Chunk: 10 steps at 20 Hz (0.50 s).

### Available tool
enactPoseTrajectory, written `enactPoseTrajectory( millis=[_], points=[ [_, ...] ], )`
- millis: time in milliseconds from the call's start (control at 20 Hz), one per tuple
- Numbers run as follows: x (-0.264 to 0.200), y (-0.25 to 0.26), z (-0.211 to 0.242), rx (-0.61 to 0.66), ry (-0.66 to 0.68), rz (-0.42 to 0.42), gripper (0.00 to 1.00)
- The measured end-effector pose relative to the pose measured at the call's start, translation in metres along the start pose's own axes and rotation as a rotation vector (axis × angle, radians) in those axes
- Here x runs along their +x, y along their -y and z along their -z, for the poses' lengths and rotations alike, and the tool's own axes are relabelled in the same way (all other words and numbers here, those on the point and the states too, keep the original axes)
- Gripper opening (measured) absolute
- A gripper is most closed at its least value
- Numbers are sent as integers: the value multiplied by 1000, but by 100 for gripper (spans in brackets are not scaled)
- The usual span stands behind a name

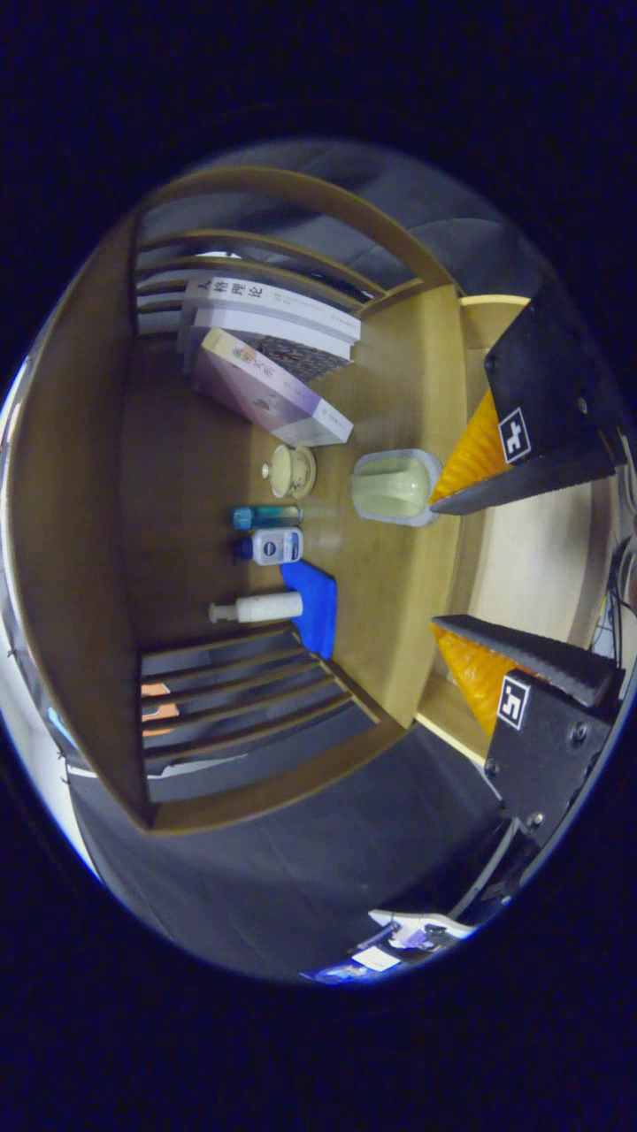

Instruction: Pull open the drawer, take out the items inside it, and place them on the countertop above the cabinet.

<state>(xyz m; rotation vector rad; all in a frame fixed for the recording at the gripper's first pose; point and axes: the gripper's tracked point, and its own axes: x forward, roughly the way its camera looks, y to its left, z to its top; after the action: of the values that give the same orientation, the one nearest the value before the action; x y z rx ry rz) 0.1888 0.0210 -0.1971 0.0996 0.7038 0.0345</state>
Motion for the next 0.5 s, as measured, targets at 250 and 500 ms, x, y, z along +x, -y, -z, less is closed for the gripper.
enactPoseTrajectory(
  millis=[250, 500],
  points=[
    [-47, -22, 10, -38, 138, -52, 77],
    [-78, -34, 50, -77, 269, -60, 84]
  ],
)
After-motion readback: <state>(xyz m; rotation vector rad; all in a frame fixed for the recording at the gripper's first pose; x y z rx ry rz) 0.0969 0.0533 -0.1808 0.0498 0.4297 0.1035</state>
